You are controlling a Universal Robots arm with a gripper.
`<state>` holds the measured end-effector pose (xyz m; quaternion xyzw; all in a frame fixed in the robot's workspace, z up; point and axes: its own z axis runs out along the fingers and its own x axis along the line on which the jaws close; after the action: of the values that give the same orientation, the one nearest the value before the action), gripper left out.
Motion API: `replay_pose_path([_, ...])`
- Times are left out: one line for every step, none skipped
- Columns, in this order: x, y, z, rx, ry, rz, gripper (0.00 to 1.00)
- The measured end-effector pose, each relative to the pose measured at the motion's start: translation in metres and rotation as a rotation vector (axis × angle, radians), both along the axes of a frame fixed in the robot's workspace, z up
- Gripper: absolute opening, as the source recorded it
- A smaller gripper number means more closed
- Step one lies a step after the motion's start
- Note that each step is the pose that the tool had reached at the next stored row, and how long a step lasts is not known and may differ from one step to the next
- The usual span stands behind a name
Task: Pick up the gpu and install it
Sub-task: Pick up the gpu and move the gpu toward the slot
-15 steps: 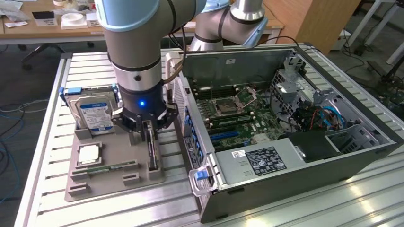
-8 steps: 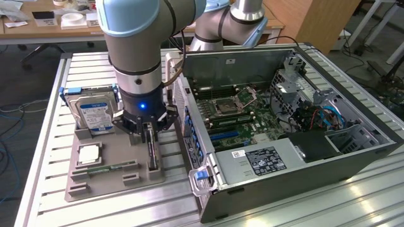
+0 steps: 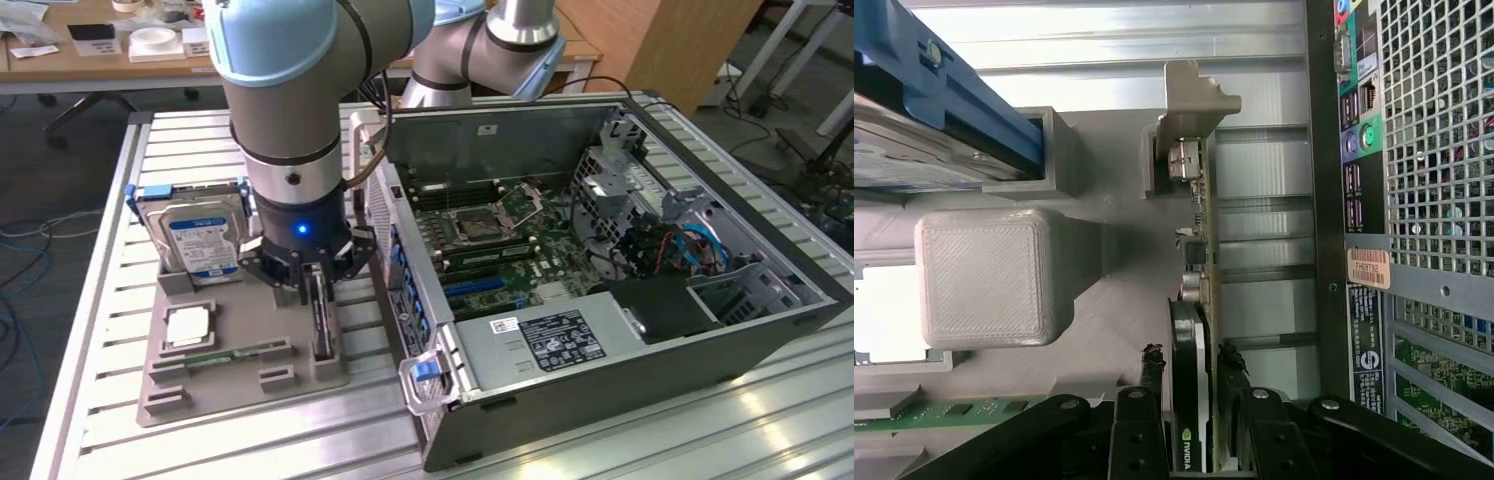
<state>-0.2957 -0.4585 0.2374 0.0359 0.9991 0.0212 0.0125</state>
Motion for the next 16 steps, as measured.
replay_pose_path([0.0000, 0.0000, 0.0000, 0.0000, 0.0000, 0.000, 0.36])
replay_pose_path([0.0000, 0.0000, -0.0007, 0.0002, -0.0003, 0.000, 0.36])
replay_pose_path([0.0001, 0.0001, -0.0020, 0.0003, -0.0003, 0.000, 0.36])
replay_pose_path([0.0000, 0.0000, -0.0029, 0.0002, -0.0002, 0.000, 0.36])
replay_pose_path([0.0000, 0.0000, -0.0030, 0.0000, 0.0000, 0.000, 0.36])
replay_pose_path([0.0000, 0.0000, -0.0030, 0.0000, -0.0001, 0.000, 0.36])
replay_pose_path([0.0000, 0.0000, -0.0030, -0.0001, 0.0000, 0.000, 0.36])
replay_pose_path([0.0000, 0.0000, -0.0031, 0.0000, 0.0000, 0.000, 0.36])
replay_pose_path([0.0000, 0.0001, -0.0032, 0.0000, 0.0000, 0.000, 0.36])
replay_pose_path([0.0001, 0.0002, -0.0039, 0.0003, -0.0003, 0.000, 0.36])
replay_pose_path([0.0000, 0.0003, -0.0046, 0.0003, -0.0003, 0.000, 0.36])
replay_pose_path([0.0000, 0.0005, -0.0052, 0.0002, -0.0002, 0.000, 0.36])
replay_pose_path([0.0000, 0.0007, -0.0057, 0.0001, -0.0002, 0.000, 0.36])
replay_pose_path([0.0000, 0.0008, -0.0058, 0.0000, -0.0001, 0.000, 0.36])
replay_pose_path([0.0000, 0.0008, -0.0058, 0.0000, 0.0000, 0.000, 0.36])
replay_pose_path([0.0000, 0.0008, -0.0058, -0.0001, 0.0000, 0.000, 0.36])
